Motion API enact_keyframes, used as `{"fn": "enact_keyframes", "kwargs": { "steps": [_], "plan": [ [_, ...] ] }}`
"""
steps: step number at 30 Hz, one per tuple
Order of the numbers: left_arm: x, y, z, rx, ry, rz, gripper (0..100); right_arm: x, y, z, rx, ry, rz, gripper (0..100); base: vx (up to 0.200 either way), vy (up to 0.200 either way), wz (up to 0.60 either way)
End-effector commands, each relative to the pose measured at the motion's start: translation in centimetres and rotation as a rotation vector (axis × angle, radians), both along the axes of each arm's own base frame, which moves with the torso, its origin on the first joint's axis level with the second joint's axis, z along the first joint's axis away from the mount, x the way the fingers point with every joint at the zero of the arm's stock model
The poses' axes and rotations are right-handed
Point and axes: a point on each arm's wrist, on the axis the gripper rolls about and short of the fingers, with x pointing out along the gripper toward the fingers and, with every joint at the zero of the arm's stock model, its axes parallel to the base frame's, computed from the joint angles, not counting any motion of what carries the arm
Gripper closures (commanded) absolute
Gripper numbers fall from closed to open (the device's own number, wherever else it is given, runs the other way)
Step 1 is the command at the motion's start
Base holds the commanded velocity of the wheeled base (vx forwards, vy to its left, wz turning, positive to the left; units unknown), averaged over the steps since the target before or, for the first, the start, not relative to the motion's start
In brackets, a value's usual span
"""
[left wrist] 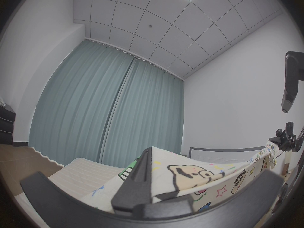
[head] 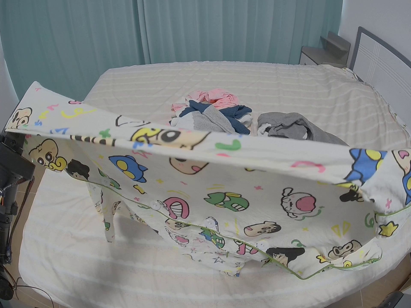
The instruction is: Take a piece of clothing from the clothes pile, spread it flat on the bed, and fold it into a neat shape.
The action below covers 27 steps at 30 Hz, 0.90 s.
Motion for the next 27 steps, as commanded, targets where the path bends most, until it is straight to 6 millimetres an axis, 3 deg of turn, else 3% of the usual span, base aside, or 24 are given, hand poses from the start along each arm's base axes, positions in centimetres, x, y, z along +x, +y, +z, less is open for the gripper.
{"fn": "enact_keyframes", "kwargs": {
  "steps": [1, 7, 22, 27],
  "plan": [
    [0.04, -0.03, -0.06, 0.002, 0.003, 0.000, 100, 0.08, 0.02, -0.05, -0.001, 0.005, 0.001, 100, -0.200, 0.000, 0.00],
    [0.05, -0.01, -0.10, 0.004, 0.004, 0.005, 100, 0.14, 0.04, -0.11, -0.003, 0.009, 0.001, 100, -0.200, 0.000, 0.00],
    [0.56, 0.31, -0.07, -0.015, 0.024, 0.070, 100, 0.30, 0.08, -0.27, -0.006, 0.021, 0.002, 100, 0.000, 0.000, 0.00],
    [0.52, 0.36, -0.20, -0.012, 0.027, 0.070, 100, 0.33, 0.10, -0.28, -0.007, 0.022, 0.004, 100, 0.000, 0.200, 0.00]
  ]
}}
